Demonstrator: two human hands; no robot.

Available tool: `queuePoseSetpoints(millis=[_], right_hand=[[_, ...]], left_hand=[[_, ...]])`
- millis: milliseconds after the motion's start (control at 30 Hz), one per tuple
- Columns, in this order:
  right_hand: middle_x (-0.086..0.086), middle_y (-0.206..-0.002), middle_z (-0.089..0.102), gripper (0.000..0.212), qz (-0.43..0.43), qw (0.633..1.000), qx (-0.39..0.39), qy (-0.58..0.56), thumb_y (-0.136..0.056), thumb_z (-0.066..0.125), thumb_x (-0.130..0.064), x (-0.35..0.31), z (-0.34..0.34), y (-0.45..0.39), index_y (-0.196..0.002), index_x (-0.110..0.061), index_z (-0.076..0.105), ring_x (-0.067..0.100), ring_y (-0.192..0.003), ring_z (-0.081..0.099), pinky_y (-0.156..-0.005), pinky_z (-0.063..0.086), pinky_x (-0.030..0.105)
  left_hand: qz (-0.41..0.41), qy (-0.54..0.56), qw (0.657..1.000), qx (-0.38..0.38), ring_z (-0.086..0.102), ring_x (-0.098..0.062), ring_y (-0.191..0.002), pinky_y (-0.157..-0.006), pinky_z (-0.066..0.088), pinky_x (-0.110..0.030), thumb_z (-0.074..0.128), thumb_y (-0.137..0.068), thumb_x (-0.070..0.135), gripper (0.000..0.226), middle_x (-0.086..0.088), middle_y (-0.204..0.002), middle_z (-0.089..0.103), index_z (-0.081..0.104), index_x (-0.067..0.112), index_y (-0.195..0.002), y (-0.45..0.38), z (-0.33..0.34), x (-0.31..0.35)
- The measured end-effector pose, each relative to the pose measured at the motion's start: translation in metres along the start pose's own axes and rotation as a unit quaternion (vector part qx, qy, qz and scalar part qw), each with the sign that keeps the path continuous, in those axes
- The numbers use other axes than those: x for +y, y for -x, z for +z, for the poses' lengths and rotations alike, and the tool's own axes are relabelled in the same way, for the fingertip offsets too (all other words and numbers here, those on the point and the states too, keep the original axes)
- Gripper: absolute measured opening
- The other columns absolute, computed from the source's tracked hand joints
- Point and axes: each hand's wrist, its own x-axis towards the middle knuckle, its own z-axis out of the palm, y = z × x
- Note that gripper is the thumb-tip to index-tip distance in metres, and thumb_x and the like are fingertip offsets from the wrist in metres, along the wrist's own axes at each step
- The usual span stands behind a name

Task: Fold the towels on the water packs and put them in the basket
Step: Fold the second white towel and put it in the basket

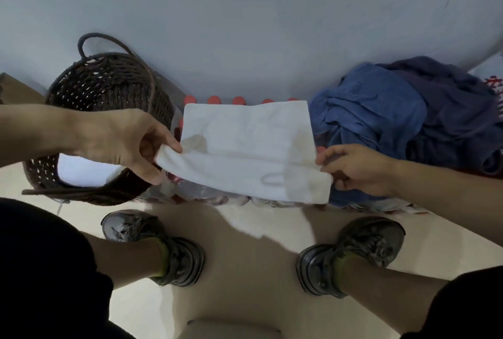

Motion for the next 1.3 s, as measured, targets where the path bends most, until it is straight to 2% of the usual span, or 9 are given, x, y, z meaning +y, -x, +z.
queuePoseSetpoints(millis=[67,167,367,567,700,833,967,1100,1300], right_hand=[[0.011,-0.098,0.064,0.021,0.006,0.999,-0.003,-0.036,-0.095,0.05,0.005,-0.005,-0.003,-0.002,-0.103,-0.007,0.066,0.018,-0.07,0.056,-0.056,0.046,0.026],[0.013,-0.109,0.07,0.025,0.006,0.997,0.0,-0.079,-0.096,0.047,0.005,-0.013,-0.007,-0.007,-0.109,-0.002,0.068,0.023,-0.089,0.064,-0.071,0.055,0.03],[-0.004,-0.098,0.069,0.019,-0.218,0.928,0.167,0.253,-0.085,0.071,-0.033,-0.033,0.011,-0.009,-0.097,-0.021,0.064,0.006,-0.086,0.063,-0.075,0.051,0.025],[-0.016,-0.141,0.041,0.098,-0.399,0.845,0.016,0.354,-0.063,0.075,-0.071,-0.062,0.075,0.002,-0.142,-0.032,0.032,-0.002,-0.124,0.039,-0.099,0.037,0.018],[0.002,-0.136,0.047,0.093,-0.432,0.821,0.002,0.373,-0.071,0.081,-0.049,-0.065,0.095,-0.006,-0.143,-0.013,0.034,0.023,-0.124,0.046,-0.101,0.042,0.043],[0.012,-0.098,0.063,0.043,-0.409,0.83,0.003,0.379,-0.077,0.067,-0.01,-0.056,0.084,-0.012,-0.117,-0.008,0.05,0.035,-0.082,0.059,-0.072,0.051,0.047],[-0.007,-0.08,0.06,0.03,-0.321,0.845,0.032,0.427,-0.077,0.06,-0.013,-0.051,0.058,-0.013,-0.101,-0.029,0.054,0.015,-0.069,0.058,-0.058,0.047,0.028],[-0.01,-0.059,0.053,0.028,-0.268,0.877,0.04,0.397,-0.085,0.055,-0.014,-0.056,0.029,-0.016,-0.063,-0.029,0.047,0.005,-0.055,0.051,-0.048,0.034,0.017],[-0.01,-0.072,0.07,0.019,-0.274,0.95,-0.029,0.146,-0.096,0.06,-0.027,-0.102,-0.001,0.008,-0.082,-0.017,0.068,0.005,-0.063,0.064,-0.056,0.048,0.021]], left_hand=[[0.032,-0.055,0.996,0.06,0.062,-0.011,-0.058,-0.055,0.046,-0.012,0.083,-0.064,0.046,0.026,0.005,-0.068,0.07,0.076,0.035,-0.086,-0.01,-0.003,0.007],[0.002,-0.039,0.996,0.081,0.045,-0.011,-0.044,-0.049,0.038,-0.015,0.061,-0.074,0.066,0.053,0.004,-0.049,0.052,0.067,0.014,-0.064,-0.019,-0.011,0.012],[0.041,-0.034,0.978,0.2,0.068,-0.01,-0.094,-0.095,0.048,-0.033,0.055,-0.08,0.066,0.049,0.009,-0.091,0.074,0.076,0.022,-0.08,-0.034,-0.026,0.031],[0.135,0.027,0.972,0.191,0.069,-0.031,-0.093,-0.093,0.051,-0.053,0.043,-0.092,0.064,0.053,-0.007,-0.092,0.075,0.075,0.021,-0.092,-0.039,-0.012,0.062],[0.17,0.055,0.958,0.226,0.066,-0.035,-0.082,-0.084,0.052,-0.053,0.042,-0.091,0.06,0.055,-0.016,-0.089,0.071,0.069,0.013,-0.092,-0.041,-0.008,0.072],[0.156,0.057,0.955,0.245,0.062,-0.022,-0.075,-0.08,0.052,-0.05,0.043,-0.089,0.063,0.056,-0.016,-0.085,0.069,0.065,0.011,-0.089,-0.039,-0.017,0.063],[0.123,0.101,0.951,0.265,0.068,-0.034,-0.087,-0.092,0.05,-0.058,0.047,-0.094,0.057,0.052,-0.019,-0.097,0.072,0.067,0.01,-0.095,-0.038,-0.025,0.048],[0.125,0.136,0.936,0.301,0.072,-0.025,-0.092,-0.088,0.057,-0.037,0.046,-0.098,0.049,0.046,-0.007,-0.095,0.076,0.07,0.01,-0.097,-0.038,-0.033,0.049],[0.143,0.195,0.885,0.397,0.061,-0.009,-0.061,-0.056,0.05,-0.022,0.052,-0.096,0.046,0.037,0.0,-0.074,0.066,0.064,0.014,-0.084,-0.034,-0.049,0.064]])
